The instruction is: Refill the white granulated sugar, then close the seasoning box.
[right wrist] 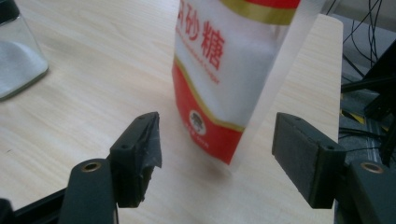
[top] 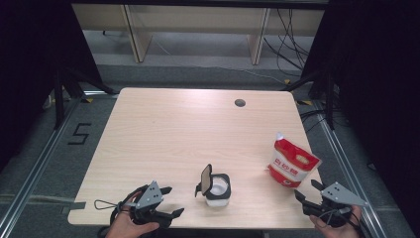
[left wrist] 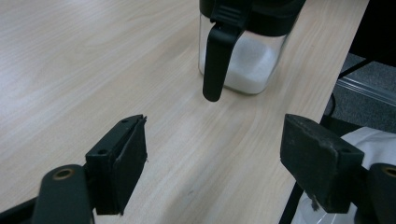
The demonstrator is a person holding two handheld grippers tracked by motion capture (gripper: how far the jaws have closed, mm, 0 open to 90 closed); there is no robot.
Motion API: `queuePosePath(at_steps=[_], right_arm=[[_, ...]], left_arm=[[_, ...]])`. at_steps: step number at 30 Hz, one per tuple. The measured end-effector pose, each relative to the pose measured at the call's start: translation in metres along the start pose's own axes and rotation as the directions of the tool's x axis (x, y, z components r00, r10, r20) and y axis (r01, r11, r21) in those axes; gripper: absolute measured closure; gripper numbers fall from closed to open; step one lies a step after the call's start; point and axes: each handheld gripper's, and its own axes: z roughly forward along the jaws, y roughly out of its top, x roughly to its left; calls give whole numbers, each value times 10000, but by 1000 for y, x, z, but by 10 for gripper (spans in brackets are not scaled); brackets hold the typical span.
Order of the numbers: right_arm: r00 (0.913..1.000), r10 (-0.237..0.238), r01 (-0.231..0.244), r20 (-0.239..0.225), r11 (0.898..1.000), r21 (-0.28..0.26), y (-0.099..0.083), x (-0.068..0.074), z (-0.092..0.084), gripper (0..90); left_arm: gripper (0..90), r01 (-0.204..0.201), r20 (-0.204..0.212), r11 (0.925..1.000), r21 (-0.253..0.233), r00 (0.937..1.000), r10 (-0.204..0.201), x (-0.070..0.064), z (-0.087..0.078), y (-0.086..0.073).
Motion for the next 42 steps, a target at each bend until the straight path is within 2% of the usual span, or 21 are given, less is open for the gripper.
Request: queuePosePath(at_steps=[3, 4, 6, 8, 9, 12, 14, 15, 16, 17, 20, 21, 24, 25, 28, 30, 35, 36, 39, 41, 42], right_arm=[[9998, -178, 178, -80, 9998, -60, 1, 6, -4, 332], [9998, -30, 28, -207, 10000, -82, 2, 10, -5, 331], [9991, -178, 175, -390, 9998, -86, 4, 15, -6, 327], [9981, 88, -87, -609, 10000, 32, 5, 22, -7, 321], [9968, -547, 528, -579, 9980, -338, 6, 19, -4, 319], [9951, -362, 355, -917, 9993, -98, 6, 26, -2, 312], [9956, -307, 314, -885, 9995, 65, 6, 29, -1, 312], [9930, -863, 852, -807, 9962, -179, 6, 26, 1, 312], [9920, -779, 784, -989, 9969, 16, 5, 27, 1, 311], [9925, -946, 946, -774, 9955, -28, 5, 27, 2, 310], [9917, -1031, 1037, -770, 9946, 33, 4, 28, 3, 307], [9909, -1076, 1087, -810, 9940, 86, 4, 28, 3, 307], [9918, -1026, 1026, -763, 9947, -27, 4, 29, 4, 307], [9921, -1002, 1008, -752, 9949, 42, 3, 29, 4, 307], [9875, -1313, 1322, -869, 9912, 52, 4, 28, 6, 311], [9876, -1292, 1308, -892, 9913, 115, 4, 30, 6, 311], [9848, -1524, 1531, -836, 9882, 19, 6, 31, 5, 312], [9836, -1567, 1577, -894, 9875, 47, 6, 32, 6, 312], [9838, -1504, 1519, -973, 9884, 86, 6, 34, 6, 315], [9810, -1712, 1717, -910, 9851, -23, 7, 33, 7, 316], [9827, -1584, 1594, -960, 9872, 26, 7, 34, 7, 316]], left_arm=[[226, 15, 113, 9998, -221, 9999, -13, 0, -2, 6], [226, 177, 93, 9995, -263, 9998, -174, -1, -3, 9], [228, -102, 156, 9996, -276, 9998, 106, 0, -4, 14], [229, 183, 110, 9994, -301, 9998, -180, -2, -4, 16], [230, 151, 185, 9994, -324, 9997, -145, -2, -3, 17], [236, 99, 52, 9996, -261, 9999, -97, -2, -3, 21], [245, 229, 150, 9994, -259, 9996, -225, -2, -4, 24], [253, 351, 204, 9984, -451, 9992, -342, -3, -3, 25], [257, 221, 232, 9989, -404, 9995, -212, -2, -3, 27], [267, 179, 146, 9994, -300, 9997, -175, -2, -4, 29], [279, 198, 171, 9991, -369, 9997, -192, -3, -2, 34], [290, -8, 105, 9990, -452, 9999, 13, -2, -2, 36], [364, -55, 30, 9987, -514, 10000, 57, -2, -2, 43], [390, 164, 198, 9981, -593, 9997, -152, -2, -1, 45], [515, 279, 237, 9978, -595, 9994, -265, -4, -1, 51], [584, -50, 303, 9974, -717, 9995, 72, -5, 0, 54], [722, -221, 497, 9958, -894, 9984, 266, -11, 0, 63], [741, -122, 507, 9956, -926, 9986, 169, -13, 1, 64], [799, -344, 470, 9950, -936, 9981, 390, -15, 0, 68], [839, -309, 445, 9935, -1096, 9984, 359, -16, 2, 69], [855, -507, 414, 9936, -1010, 9976, 551, -15, 1, 71]])
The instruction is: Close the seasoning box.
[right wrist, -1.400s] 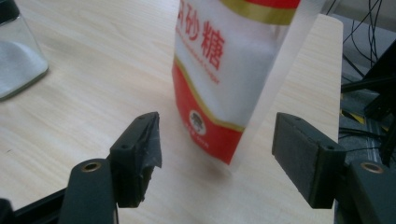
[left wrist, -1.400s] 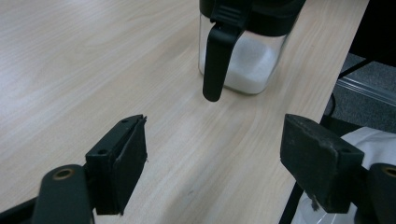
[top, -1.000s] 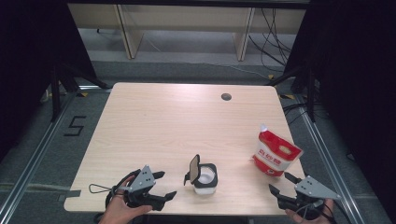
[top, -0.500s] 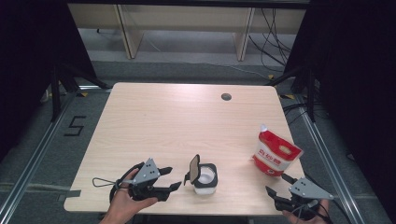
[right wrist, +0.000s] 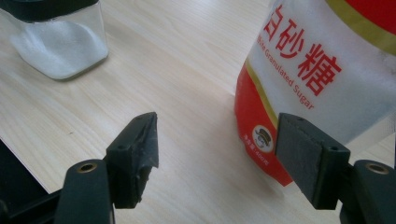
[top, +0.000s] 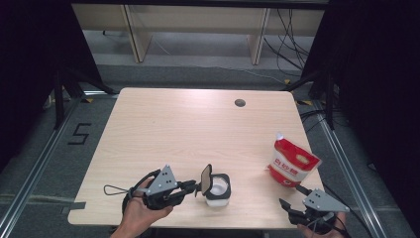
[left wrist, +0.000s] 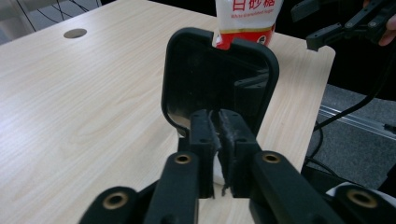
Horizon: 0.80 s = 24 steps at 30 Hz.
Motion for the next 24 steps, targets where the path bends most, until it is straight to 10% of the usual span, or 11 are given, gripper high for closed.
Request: queuePosePath(at_steps=[24], right_arm=[[9999, -68, 69, -94, 9999, 114, 0, 2, 2, 318]], left_arm=[[892, -347, 433, 9992, 200, 9985, 338, -11, 35, 17]])
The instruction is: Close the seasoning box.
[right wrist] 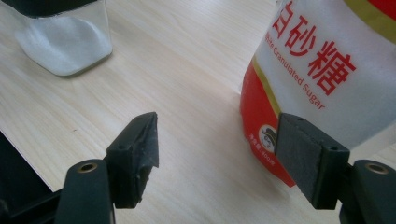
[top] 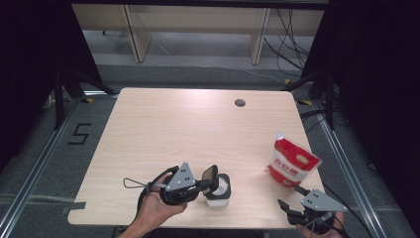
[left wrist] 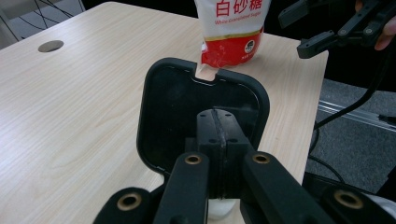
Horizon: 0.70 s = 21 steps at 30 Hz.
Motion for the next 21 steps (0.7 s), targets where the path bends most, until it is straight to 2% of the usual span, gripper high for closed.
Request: queuePosePath(at_steps=[3, 6, 7, 8, 9, 11, 15, 16, 17, 18, 21], right_arm=[[10000, -15, 15, -11, 10000, 6, 0, 0, 0, 317], [10000, -25, 25, 18, 10000, -13, 0, 0, 0, 317], [10000, -28, 28, 14, 10000, -16, 0, 0, 0, 317], [10000, -36, 36, 9, 10000, -13, 0, 0, 0, 317], [10000, -81, 81, 18, 10000, -20, 0, 0, 0, 318], [9999, -164, 164, 10, 9999, -21, 0, 0, 0, 317], [10000, -86, 86, 3, 10000, 4, 0, 1, 0, 317], [10000, -92, 92, 18, 10000, 5, 0, 1, 0, 317], [9999, -130, 130, 30, 9999, -15, 0, 1, 0, 317], [9999, -169, 170, 30, 9999, -20, 0, 0, 0, 317], [10000, -86, 86, -8, 10000, -2, 0, 1, 0, 317]], left_arm=[[892, -161, 83, 9999, 53, 9998, 161, -1, 6, 0], [892, -133, 252, 9996, 236, 9996, 127, -3, 11, -1], [892, -63, 185, 9997, 238, 9998, 59, -4, 12, -1], [892, -233, 234, 9994, 252, 9995, 227, -4, 13, -2], [892, -84, 224, 9994, 336, 9997, 77, -5, 15, -3], [892, -123, 232, 9986, 507, 9997, 111, -5, 17, -5], [892, -241, 297, 9980, 588, 9993, 224, -4, 22, -8], [892, -91, 304, 9979, 635, 9995, 72, -5, 22, -9], [892, -125, 248, 9978, 653, 9996, 109, -6, 23, -10], [892, -178, 350, 9981, 583, 9993, 157, -5, 24, -10], [890, -209, 314, 9981, 581, 9993, 191, -6, 24, -9]])
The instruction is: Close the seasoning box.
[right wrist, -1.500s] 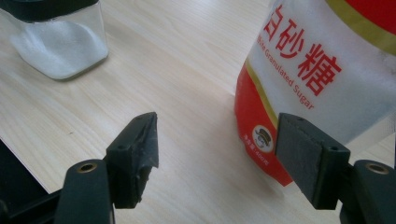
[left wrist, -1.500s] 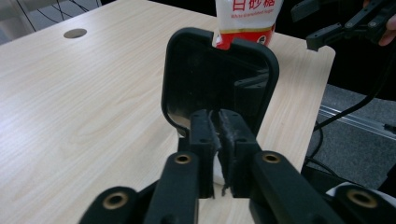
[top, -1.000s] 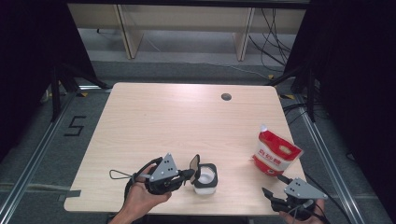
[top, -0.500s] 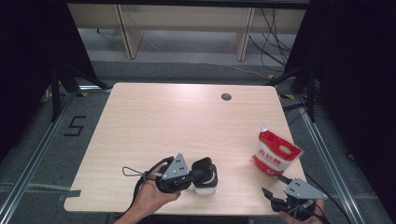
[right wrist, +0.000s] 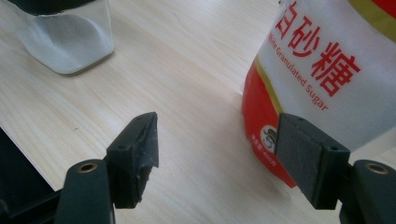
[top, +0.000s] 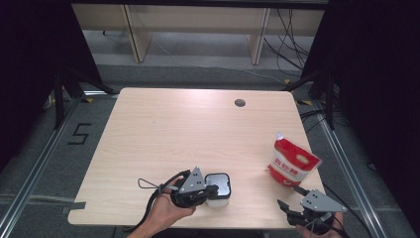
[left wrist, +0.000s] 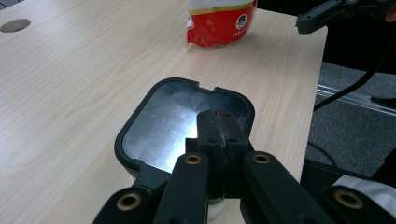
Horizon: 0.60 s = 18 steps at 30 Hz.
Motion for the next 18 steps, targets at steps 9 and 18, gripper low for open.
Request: queuePosePath(at_steps=[9, 18], right_arm=[[9999, -101, 101, 31, 9999, -54, 0, -1, 0, 316], [10000, -65, 65, -20, 10000, -50, 0, 0, 0, 313]], left_arm=[[610, 629, 173, 9961, -621, 9979, -619, 5, -19, 5], [354, 1097, -322, 9912, -737, 9932, -1123, 4, -44, -10]])
